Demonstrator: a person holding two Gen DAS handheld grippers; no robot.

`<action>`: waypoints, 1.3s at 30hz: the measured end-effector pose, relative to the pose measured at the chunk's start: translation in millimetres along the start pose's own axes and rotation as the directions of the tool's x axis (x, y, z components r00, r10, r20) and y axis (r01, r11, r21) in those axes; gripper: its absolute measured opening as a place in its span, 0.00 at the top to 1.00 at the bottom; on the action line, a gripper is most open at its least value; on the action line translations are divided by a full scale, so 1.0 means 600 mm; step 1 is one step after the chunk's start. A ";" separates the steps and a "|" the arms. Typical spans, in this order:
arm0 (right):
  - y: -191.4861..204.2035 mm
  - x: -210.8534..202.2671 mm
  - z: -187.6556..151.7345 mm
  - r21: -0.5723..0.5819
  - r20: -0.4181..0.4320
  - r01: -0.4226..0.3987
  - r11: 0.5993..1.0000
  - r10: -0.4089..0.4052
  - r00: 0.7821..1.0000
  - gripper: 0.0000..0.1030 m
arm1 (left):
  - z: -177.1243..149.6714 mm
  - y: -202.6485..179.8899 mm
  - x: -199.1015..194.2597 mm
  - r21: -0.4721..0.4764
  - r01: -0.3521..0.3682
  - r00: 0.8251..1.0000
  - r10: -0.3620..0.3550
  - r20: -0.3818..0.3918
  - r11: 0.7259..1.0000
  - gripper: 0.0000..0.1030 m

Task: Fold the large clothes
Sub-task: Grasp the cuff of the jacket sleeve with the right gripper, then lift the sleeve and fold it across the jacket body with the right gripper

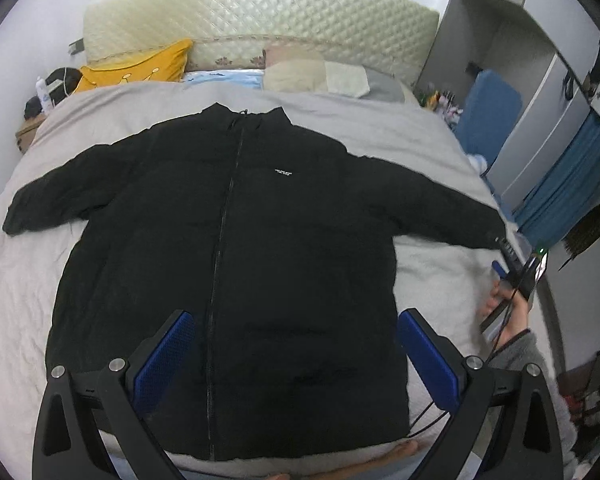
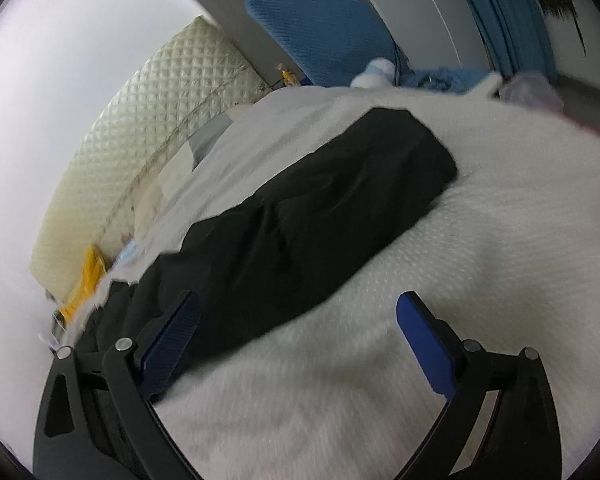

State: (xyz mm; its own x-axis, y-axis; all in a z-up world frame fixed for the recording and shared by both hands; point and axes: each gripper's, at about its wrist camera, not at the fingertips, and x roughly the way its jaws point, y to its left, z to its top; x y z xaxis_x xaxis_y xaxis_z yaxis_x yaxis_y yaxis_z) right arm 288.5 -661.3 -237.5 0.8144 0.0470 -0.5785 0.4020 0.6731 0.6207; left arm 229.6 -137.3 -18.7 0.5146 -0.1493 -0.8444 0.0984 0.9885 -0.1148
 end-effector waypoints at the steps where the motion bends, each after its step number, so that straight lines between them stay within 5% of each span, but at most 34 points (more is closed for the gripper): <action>1: -0.012 0.011 0.004 0.032 0.001 0.000 0.999 0.000 1.000 0.04 | 0.001 -0.003 0.006 0.011 -0.009 1.000 0.009 -0.001 1.000 0.00; 6: -0.060 0.057 0.027 0.149 0.043 -0.029 0.988 0.023 0.999 0.04 | 0.027 -0.004 0.050 0.022 -0.047 0.999 0.047 -0.009 0.999 0.00; 14: -0.057 0.092 0.062 0.073 0.127 -0.006 0.997 -0.003 0.992 0.00 | 0.049 0.024 0.114 0.064 -0.103 0.994 0.101 0.036 0.993 0.00; 20: -0.054 0.104 0.079 0.064 0.218 -0.073 0.995 0.057 0.974 0.02 | 0.048 0.090 0.138 0.055 -0.213 0.970 0.204 0.131 0.976 0.01; 21: -0.054 0.105 0.083 0.066 0.221 -0.077 0.995 0.061 0.973 0.11 | 0.047 0.103 0.139 0.045 -0.215 0.967 0.206 0.149 0.976 0.01; 25: -0.063 0.093 0.095 0.104 0.230 -0.047 0.993 0.022 0.973 0.73 | 0.046 0.145 0.147 0.032 -0.221 0.964 0.214 0.157 0.975 0.02; 27: -0.055 0.073 0.106 0.069 0.233 -0.020 0.997 0.004 0.973 0.86 | 0.041 0.166 0.151 0.016 -0.221 0.966 0.216 0.144 0.975 0.02; 30: -0.025 0.043 0.124 0.006 0.243 0.096 0.995 -0.094 0.965 0.94 | 0.042 0.193 0.152 -0.007 -0.195 0.973 0.194 0.125 0.981 0.02; 34: 0.017 -0.016 0.148 -0.015 0.272 0.086 0.996 -0.079 0.959 0.95 | 0.034 0.214 0.144 -0.012 -0.229 0.959 0.228 0.169 0.973 0.04; 39: 0.086 -0.091 0.174 -0.054 0.300 0.068 0.996 -0.049 0.953 0.95 | 0.016 0.239 0.112 -0.003 -0.159 0.970 0.157 0.183 0.987 0.04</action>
State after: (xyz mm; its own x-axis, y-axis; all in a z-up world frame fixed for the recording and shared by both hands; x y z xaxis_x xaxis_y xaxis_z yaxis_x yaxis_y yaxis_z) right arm 308.4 -705.9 -118.7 0.8817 -0.2099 -0.4226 0.4336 0.7137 0.5501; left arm 286.5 -5.6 -86.8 0.6709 0.0061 -0.7415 0.0125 0.9997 0.0196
